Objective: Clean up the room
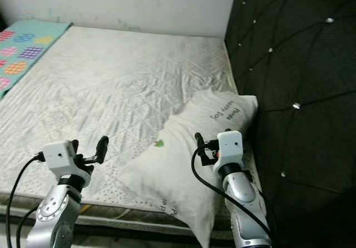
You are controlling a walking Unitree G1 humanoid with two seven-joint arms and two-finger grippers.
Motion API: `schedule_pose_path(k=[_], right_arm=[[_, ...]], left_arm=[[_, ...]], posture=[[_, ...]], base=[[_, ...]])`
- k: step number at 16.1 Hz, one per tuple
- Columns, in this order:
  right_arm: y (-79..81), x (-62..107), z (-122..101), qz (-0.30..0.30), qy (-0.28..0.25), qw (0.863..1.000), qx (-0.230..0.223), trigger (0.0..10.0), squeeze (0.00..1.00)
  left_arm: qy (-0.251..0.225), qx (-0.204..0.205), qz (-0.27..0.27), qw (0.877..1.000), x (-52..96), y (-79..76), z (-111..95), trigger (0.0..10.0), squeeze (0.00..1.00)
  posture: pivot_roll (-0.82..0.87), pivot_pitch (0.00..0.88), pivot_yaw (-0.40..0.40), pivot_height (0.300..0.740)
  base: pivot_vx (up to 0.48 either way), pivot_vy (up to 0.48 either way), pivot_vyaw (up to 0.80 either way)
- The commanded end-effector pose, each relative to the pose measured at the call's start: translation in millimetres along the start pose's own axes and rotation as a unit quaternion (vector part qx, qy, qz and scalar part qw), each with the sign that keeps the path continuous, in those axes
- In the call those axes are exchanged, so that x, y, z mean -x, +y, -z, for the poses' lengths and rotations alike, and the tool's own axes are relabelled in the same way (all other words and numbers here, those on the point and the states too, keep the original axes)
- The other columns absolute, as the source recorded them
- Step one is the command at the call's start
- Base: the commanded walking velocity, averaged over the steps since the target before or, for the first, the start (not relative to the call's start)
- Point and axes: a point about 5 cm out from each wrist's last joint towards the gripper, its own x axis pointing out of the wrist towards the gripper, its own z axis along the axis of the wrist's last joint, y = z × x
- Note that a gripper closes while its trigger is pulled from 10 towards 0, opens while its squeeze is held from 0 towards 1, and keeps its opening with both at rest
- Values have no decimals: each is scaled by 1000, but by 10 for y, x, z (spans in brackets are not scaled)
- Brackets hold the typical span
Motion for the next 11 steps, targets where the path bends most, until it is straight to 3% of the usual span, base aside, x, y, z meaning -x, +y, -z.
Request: schedule_pose_path(k=[1, 9, 11], right_arm=[[4, -10, -9, -4, -1, 1000, 4, 10000, 0], [22, -8, 14, -8, 4, 1000, 0, 10000, 0], [44, 6, 112, -13, 34, 999, 0, 10000, 0]], left_arm=[[5, -3, -5, 1000, 13, 20, 14, 10000, 0], [7, -5, -7, 1000, 8, 32, 9, 10000, 0], [18, -1, -12, 1000, 9, 59, 40, 10000, 0]], posture=[[-92, 58, -28, 740], [-91, 68, -26, 740], [-91, 71, -26, 740]], base=[[0, 0, 0], [0, 0, 0], [0, 0, 0]])
